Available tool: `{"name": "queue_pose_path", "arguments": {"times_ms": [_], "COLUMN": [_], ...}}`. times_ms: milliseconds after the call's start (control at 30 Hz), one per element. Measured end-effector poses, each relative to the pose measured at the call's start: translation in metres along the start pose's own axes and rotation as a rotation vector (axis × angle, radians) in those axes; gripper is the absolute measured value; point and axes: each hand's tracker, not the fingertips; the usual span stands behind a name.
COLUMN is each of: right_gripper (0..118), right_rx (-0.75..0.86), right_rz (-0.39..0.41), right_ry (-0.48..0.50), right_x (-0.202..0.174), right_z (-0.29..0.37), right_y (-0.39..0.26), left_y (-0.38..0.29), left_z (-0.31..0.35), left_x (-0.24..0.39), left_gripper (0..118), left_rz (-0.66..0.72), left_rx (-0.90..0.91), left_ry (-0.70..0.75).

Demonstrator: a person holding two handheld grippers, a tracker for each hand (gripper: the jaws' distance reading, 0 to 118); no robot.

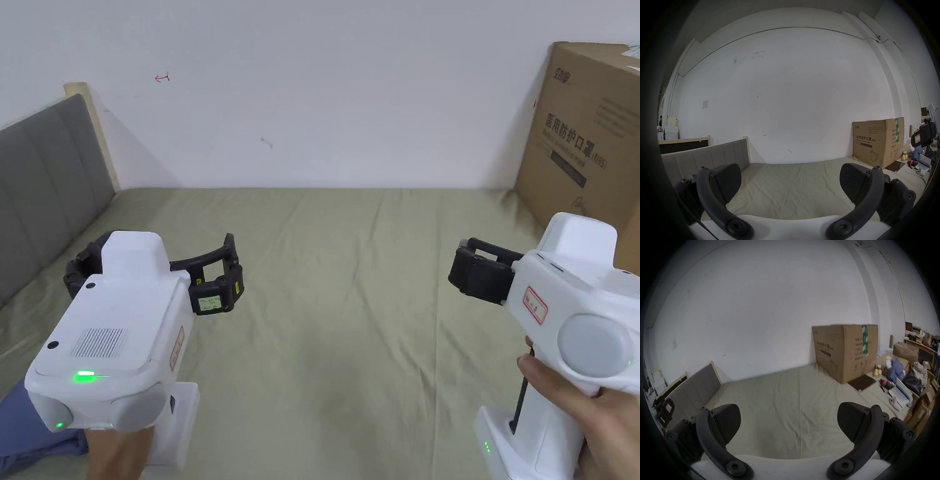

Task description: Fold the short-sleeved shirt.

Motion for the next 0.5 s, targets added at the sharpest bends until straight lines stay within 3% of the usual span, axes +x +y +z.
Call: {"name": "queue_pose_path", "arguments": {"times_ms": [133,500], "right_gripper": [117,117], "right_rx": [0.087,0.163], "right_rz": [0.080,0.094], "right_ry": [-0.013,-0.004], "right_x": [0.001,0.003], "right_z": [0.002,0.001], "right_y": [-0.007,-0.016], "left_y": [0.001,0.001], "left_z": [0.001,0.001], "left_x": [0.000,0.002], "left_gripper": [118,118], "left_rz": [0.003,-0.005], "left_rx": [0.005,0.009], "left_ry": [0.001,-0.003]}}
